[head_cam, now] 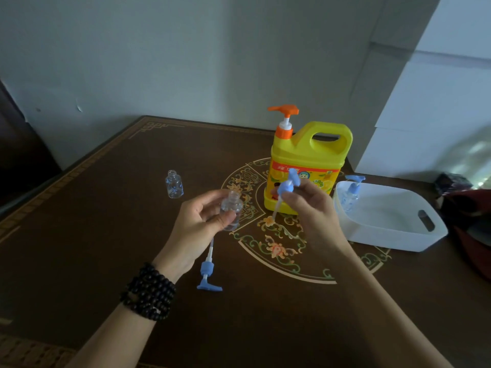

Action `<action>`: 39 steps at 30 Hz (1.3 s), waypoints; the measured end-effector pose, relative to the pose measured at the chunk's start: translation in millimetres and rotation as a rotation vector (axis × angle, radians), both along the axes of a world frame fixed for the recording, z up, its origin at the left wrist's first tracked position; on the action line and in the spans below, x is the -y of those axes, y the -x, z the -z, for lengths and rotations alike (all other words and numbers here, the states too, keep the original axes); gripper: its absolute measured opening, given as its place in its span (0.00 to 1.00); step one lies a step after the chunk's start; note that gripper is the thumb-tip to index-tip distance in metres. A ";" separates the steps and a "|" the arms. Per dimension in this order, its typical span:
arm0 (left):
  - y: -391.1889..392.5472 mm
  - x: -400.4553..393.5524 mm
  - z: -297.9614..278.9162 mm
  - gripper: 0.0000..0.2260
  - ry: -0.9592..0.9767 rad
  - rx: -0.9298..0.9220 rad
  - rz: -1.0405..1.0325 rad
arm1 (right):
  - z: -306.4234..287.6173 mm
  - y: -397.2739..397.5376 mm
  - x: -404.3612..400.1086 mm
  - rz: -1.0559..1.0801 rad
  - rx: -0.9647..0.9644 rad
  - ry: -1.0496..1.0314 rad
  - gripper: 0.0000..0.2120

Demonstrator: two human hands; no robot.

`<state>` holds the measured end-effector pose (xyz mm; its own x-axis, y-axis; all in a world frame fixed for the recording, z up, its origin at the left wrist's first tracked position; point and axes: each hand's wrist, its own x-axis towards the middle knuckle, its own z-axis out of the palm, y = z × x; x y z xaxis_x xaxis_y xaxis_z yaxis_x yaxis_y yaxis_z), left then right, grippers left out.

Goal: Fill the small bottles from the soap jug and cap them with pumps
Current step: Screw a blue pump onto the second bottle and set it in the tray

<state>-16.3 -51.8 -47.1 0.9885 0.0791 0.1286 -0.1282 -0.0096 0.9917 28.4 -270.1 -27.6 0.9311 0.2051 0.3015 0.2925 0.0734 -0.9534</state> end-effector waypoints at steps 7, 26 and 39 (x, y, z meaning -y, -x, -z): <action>-3.9 17.4 0.6 0.17 -0.028 0.028 0.058 | -24.6 -4.6 -17.9 0.001 -0.052 -0.284 0.09; -6.9 32.0 -8.6 0.21 -0.026 0.051 0.038 | 2.8 -1.9 -8.9 -0.005 0.223 0.214 0.08; -3.0 36.5 -10.1 0.21 -0.049 0.038 0.044 | 1.6 3.7 0.4 0.041 0.161 0.256 0.25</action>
